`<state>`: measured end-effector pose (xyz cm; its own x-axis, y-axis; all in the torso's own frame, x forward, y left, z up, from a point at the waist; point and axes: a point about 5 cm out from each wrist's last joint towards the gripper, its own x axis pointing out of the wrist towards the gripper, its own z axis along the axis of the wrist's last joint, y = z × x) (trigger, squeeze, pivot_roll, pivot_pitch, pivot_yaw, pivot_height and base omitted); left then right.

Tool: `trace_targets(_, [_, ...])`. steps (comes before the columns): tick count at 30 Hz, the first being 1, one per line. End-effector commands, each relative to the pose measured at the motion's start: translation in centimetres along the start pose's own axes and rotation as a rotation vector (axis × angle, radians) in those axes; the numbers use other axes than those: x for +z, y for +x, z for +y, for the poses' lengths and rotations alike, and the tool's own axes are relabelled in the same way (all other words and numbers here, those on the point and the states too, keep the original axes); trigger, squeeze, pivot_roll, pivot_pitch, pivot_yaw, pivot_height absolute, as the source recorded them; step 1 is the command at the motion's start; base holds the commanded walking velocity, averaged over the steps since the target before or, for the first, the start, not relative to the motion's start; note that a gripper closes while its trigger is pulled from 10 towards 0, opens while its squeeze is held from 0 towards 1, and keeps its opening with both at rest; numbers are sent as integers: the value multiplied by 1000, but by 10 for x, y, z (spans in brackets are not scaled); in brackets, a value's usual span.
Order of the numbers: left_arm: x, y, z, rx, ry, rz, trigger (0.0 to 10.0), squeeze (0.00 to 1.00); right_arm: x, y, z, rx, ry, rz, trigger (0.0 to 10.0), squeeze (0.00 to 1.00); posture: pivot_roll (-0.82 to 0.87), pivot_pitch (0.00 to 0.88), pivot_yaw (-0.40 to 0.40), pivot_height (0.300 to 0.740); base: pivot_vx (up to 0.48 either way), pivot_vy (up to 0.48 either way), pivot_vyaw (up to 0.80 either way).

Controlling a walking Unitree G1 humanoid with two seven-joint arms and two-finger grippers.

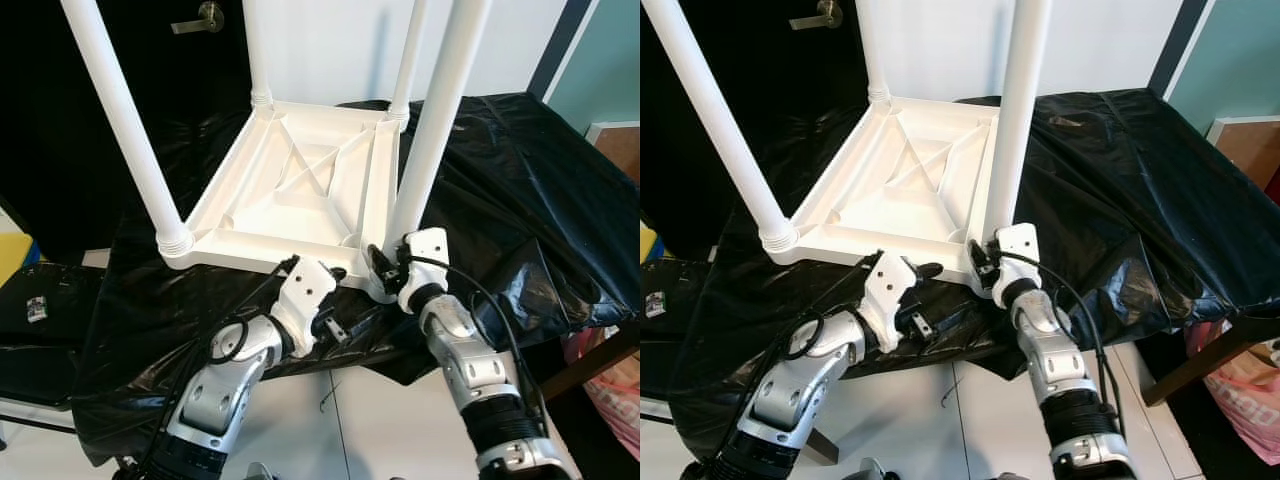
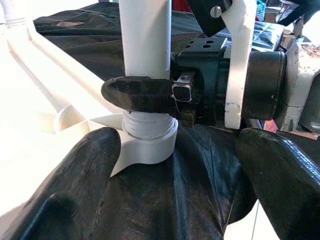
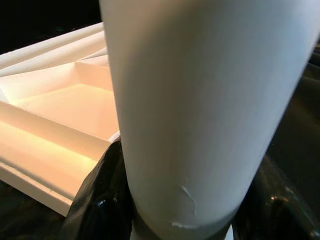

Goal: Building children table

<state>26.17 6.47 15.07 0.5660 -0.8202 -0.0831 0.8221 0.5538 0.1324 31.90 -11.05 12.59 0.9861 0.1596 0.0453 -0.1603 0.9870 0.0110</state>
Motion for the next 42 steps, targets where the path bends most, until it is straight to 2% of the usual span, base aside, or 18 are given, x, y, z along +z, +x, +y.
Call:
trace_targets(1, [1,1,-2,8,-6,-1,10000,0,-19,-8,-9,-171,21,88,10000,0,12,60,-30,740,0,0,0])
trace_targets(7, [1,2,-2,8,-8,-4,10000,0,-18,-10,-2,-201,45,96,10000,0,10,60,-28,740,0,0,0])
trace_targets(18, [2,1,-1,15,-7,-3,10000,0,-15,-9,6,-169,37,89,10000,0,22,59,-30,740,0,0,0])
trace_targets(19, [2,1,-1,15,-7,-2,10000,0,-13,-9,6,-164,32,79,10000,263,22,59,-29,740,0,0,0])
trace_targets(20, [2,1,-1,15,-7,-2,10000,0,-13,-9,6,-164,32,79,10000,263,22,59,-29,740,0,0,0])
trace_targets(21, [2,0,-1,15,-7,-2,10000,0,-10,-8,5,-160,33,65,10000,1000,22,59,-29,740,0,0,0])
trace_targets(25, [2,1,-1,16,-7,-3,10000,0,-2,-8,4,-74,36,12,10000,1000,18,59,-30,740,0,0,0])
trace_targets(26, [2,1,-1,16,-6,-4,10000,0,1,-8,3,-19,23,-10,10000,1000,16,58,-32,740,0,0,0])
trace_targets(30, [3,2,0,17,-6,-6,10000,0,2,-10,-6,74,30,-33,10000,1000,14,56,-31,740,0,0,0])
trace_targets(31, [3,3,0,17,-6,-8,10000,0,3,-11,-12,133,13,-44,10000,1000,10,54,-30,740,0,0,0])
trace_targets(36, [3,3,1,16,-6,-10,10000,0,5,-11,-22,237,-14,-46,10000,1000,7,53,-28,740,0,0,0])
trace_targets(38, [4,4,2,14,-4,-12,10000,0,6,-8,-25,374,-47,-27,10000,1000,4,49,-22,740,0,0,0])
trace_targets(40, [4,4,2,14,-4,-12,10000,0,6,-8,-25,374,-47,-27,10000,1000,4,49,-22,740,0,0,0])
trace_targets(41, [5,5,2,11,1,-12,10000,0,7,-2,-23,470,-83,-10,10000,0,4,47,-17,740,0,0,0])
trace_targets(42, [5,5,2,11,1,-12,10000,0,7,-2,-23,470,-83,-10,10000,0,4,47,-17,740,0,0,0])
